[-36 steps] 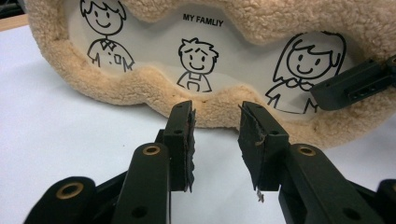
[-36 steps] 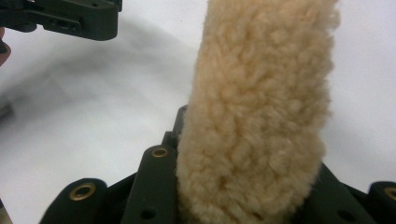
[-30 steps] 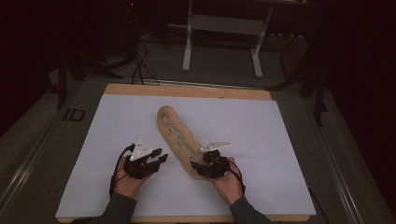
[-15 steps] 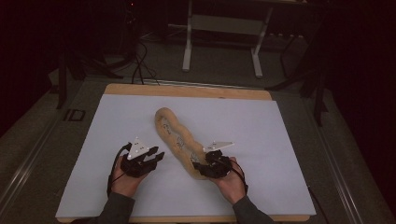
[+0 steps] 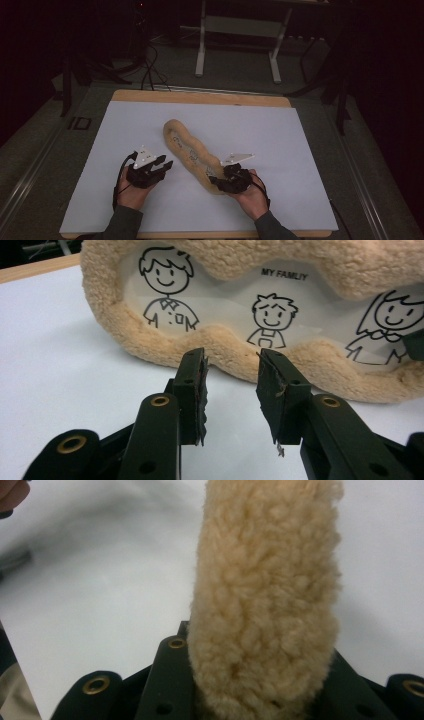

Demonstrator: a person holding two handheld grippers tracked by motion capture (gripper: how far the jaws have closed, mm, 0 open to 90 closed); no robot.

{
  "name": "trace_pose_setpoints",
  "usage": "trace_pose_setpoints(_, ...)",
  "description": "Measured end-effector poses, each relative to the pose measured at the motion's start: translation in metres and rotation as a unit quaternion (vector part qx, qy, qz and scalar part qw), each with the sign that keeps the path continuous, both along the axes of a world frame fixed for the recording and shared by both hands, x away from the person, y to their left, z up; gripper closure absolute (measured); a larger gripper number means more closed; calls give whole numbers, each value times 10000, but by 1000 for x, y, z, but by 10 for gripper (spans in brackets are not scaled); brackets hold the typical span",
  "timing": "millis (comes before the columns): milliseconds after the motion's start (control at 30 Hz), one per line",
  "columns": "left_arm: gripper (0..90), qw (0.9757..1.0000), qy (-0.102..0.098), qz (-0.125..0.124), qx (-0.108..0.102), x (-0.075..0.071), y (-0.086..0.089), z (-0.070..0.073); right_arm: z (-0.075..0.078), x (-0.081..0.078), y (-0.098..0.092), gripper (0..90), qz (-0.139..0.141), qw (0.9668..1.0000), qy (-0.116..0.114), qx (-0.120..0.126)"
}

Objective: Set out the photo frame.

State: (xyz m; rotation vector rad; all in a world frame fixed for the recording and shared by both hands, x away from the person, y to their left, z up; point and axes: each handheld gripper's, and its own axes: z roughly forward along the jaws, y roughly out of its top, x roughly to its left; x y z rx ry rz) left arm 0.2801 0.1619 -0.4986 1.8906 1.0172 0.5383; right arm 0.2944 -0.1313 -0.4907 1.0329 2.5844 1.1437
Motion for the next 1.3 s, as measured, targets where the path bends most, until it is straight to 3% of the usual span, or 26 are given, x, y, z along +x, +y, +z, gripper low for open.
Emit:
trace_pose_setpoints(733, 618, 9989, -59, 463, 54, 10, 13, 2, 0, -5, -13, 728, 359, 9993, -110, -48)
trace_pose_setpoints(1067, 603, 9967, -29, 810, 84, 23, 25, -1, 0, -4, -18, 730, 574, 9982, -156, -59)
trace_pose_setpoints(1300, 600, 9959, -28, 898, 67, 26, 29, -2, 1, -6, -18, 732, 649, 9976, -225, -91)
